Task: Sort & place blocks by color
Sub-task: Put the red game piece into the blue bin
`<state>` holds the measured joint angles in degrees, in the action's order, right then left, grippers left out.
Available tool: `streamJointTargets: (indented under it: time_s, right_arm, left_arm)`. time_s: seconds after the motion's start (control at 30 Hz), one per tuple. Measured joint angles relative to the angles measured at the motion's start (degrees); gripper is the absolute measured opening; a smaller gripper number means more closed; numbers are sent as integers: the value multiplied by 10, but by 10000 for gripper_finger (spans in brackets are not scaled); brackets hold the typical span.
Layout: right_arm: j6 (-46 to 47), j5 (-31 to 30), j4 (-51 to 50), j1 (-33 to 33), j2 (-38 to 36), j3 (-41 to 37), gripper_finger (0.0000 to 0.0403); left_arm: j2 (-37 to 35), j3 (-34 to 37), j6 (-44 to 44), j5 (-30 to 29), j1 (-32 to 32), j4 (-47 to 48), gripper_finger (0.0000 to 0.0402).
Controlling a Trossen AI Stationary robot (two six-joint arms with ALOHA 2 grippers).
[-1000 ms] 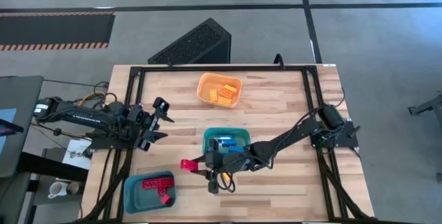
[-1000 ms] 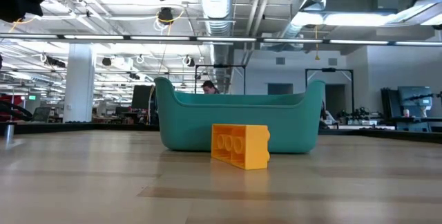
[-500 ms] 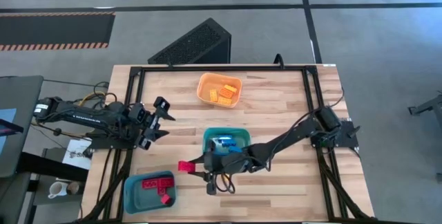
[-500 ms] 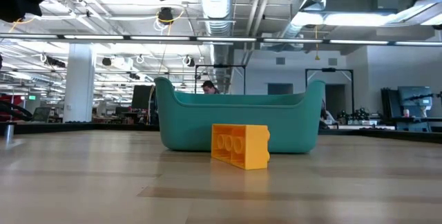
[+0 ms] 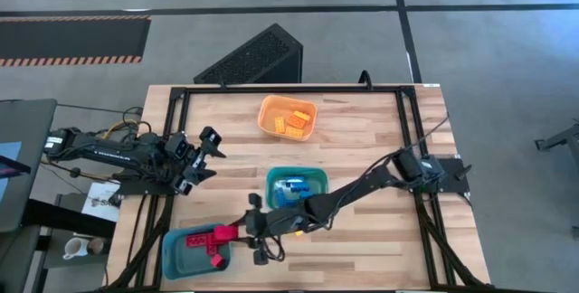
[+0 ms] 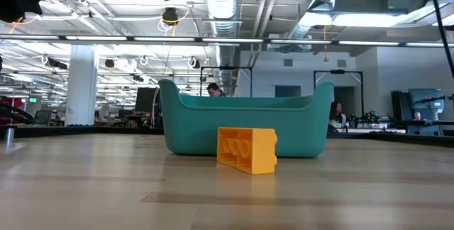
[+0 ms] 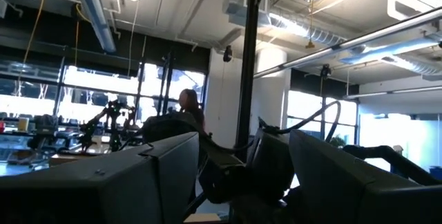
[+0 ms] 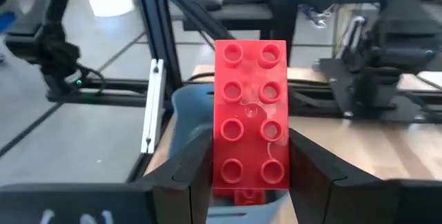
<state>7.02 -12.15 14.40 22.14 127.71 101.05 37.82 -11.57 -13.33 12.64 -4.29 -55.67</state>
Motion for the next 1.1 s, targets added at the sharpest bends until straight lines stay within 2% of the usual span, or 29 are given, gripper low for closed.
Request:
streamJointTargets:
  time_s: [0.2, 0.27, 0.47, 0.57, 0.8, 0.93, 1.1]
  right_arm:
    - [17, 49, 21, -9, 69, 73, 159]
    - [20, 63, -5, -10, 87, 92, 160]
    - [36, 122, -12, -10, 147, 160, 180]
    - [43, 129, -23, -13, 159, 174, 195]
    - [50, 123, -52, -13, 159, 175, 247]
    - [51, 123, -77, -17, 157, 175, 261]
    - [82, 109, -230, -20, 110, 175, 259]
  left_arm:
    - [0, 0, 1, -5, 0, 7, 215]
    - [1, 0, 1, -9, 0, 12, 215]
    - [0, 0, 2, -10, 0, 15, 215]
    - [0, 0, 2, -12, 0, 24, 215]
    - [0, 0, 2, -13, 0, 23, 215]
    - [0, 0, 2, -13, 0, 23, 215]
    - [0, 0, 2, -13, 0, 25, 215]
